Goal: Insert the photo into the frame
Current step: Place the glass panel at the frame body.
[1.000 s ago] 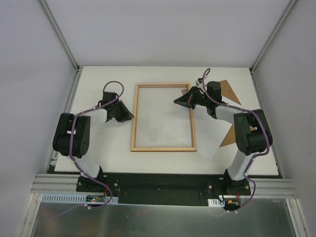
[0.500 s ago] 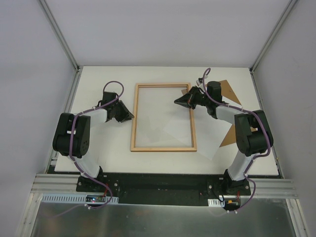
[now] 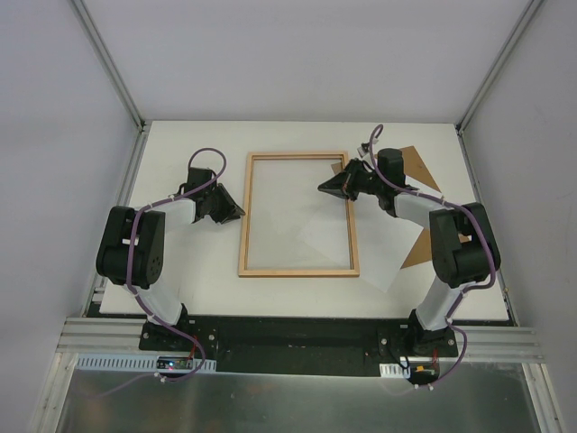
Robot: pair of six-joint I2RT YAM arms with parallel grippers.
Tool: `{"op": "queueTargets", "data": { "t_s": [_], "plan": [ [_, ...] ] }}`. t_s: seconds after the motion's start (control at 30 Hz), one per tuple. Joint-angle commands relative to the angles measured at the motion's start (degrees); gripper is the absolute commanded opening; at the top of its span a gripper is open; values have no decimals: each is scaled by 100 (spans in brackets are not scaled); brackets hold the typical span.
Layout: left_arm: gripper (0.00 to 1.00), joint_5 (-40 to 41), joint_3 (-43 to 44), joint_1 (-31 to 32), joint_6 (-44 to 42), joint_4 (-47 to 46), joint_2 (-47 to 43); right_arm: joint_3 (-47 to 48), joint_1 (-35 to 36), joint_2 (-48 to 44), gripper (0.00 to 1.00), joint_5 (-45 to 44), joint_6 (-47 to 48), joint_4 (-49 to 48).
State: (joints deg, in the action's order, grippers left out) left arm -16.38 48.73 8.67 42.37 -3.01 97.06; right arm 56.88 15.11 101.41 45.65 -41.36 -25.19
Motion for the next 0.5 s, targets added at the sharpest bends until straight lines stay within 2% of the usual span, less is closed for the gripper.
{"op": "queueTargets", "data": {
  "t_s": [0.0,0.47],
  "plan": [
    [22,355,-100,74,-247,564,323,139,202,-288,1,331,208,295],
    [22,346,-101,74,-229,564,305,183,211,-271,1,392,225,366]
  ]
}}
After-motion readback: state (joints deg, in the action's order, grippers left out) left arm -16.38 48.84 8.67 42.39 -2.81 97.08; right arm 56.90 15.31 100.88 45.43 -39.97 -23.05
